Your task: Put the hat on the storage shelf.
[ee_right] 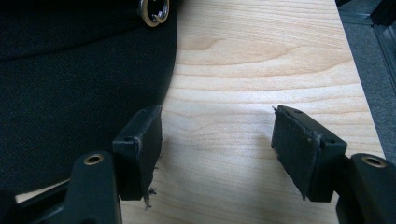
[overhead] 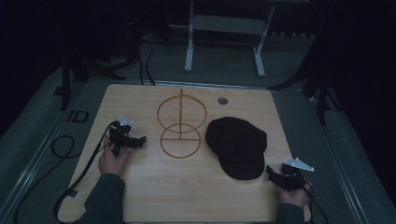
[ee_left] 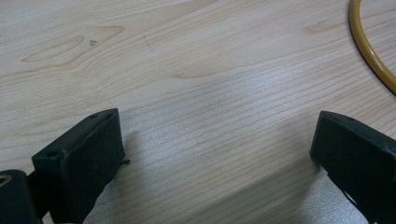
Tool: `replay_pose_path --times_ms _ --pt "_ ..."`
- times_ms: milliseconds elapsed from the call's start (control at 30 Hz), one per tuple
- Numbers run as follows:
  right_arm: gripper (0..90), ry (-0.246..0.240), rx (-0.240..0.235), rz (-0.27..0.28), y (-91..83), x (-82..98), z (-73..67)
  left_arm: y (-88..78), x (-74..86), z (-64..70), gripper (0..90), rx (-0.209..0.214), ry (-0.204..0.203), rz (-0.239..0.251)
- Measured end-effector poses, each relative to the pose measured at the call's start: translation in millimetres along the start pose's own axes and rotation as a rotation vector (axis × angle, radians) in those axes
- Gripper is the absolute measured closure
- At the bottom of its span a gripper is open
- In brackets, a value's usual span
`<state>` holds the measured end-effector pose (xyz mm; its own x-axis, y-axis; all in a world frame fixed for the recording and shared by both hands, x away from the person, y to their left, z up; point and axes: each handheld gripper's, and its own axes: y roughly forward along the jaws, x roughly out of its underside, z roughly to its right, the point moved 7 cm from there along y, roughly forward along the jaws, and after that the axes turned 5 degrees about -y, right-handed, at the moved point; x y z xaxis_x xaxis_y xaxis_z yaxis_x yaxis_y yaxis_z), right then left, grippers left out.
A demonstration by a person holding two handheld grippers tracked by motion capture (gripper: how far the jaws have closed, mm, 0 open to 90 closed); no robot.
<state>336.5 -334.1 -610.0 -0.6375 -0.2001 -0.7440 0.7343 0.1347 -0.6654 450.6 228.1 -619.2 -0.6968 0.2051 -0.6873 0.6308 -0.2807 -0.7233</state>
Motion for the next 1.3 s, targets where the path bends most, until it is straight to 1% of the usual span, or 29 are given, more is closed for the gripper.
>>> replay_pose_path --times_ms 367,600,933,967,1033,1067,1100,1167,1200,1233,1267,1300 --pt "33.7 0.003 0.002 0.0 0.2 -0.3 0.1 0.5 -0.6 -0.2 2.3 0.001 0.003 0.0" --pt "33.6 -0.005 -0.006 0.0 0.1 -0.2 0.6 1.7 -2.0 -1.3 2.3 -0.002 0.0 -0.001" --pt "35.1 -0.029 -0.031 -0.009 -1.4 0.3 1.8 1.7 -2.1 -1.3 2.3 -0.003 -0.002 0.0" --pt "35.1 -0.036 -0.039 -0.021 -1.8 0.1 2.2 1.7 -2.1 -1.7 2.3 -0.006 -0.005 0.001" --pt "35.8 -0.039 -0.043 -0.028 -2.2 -0.1 2.2 1.7 -2.1 -1.8 2.3 -0.007 -0.006 0.001" --pt "42.5 -0.051 -0.054 -0.043 -4.4 -0.2 1.1 1.7 -2.1 -2.0 2.3 -0.008 -0.007 0.001" --pt "42.5 -0.051 -0.054 -0.043 -4.4 -0.2 1.1 1.7 -2.2 -2.0 2.3 -0.008 -0.007 0.001" --pt "45.6 -0.069 -0.07 -0.054 -6.6 0.2 -1.0 1.7 -2.1 -2.0 2.3 -0.008 -0.007 0.001" --pt "46.2 -0.096 -0.077 -0.062 -8.7 0.4 -2.5 1.7 -2.1 -2.0 2.3 -0.008 -0.007 0.001" --pt "46.2 -0.096 -0.077 -0.062 -8.7 0.4 -2.5 1.7 -2.1 -2.0 2.3 -0.008 -0.007 0.001" --pt "46.5 -0.111 -0.078 -0.064 -10.5 -0.1 -3.2 1.7 -2.1 -2.0 2.3 -0.008 -0.007 0.001" --pt "47.7 -0.14 -0.077 -0.064 -15.6 -2.6 -4.0 1.7 -2.1 -2.0 2.3 -0.008 -0.007 0.001"
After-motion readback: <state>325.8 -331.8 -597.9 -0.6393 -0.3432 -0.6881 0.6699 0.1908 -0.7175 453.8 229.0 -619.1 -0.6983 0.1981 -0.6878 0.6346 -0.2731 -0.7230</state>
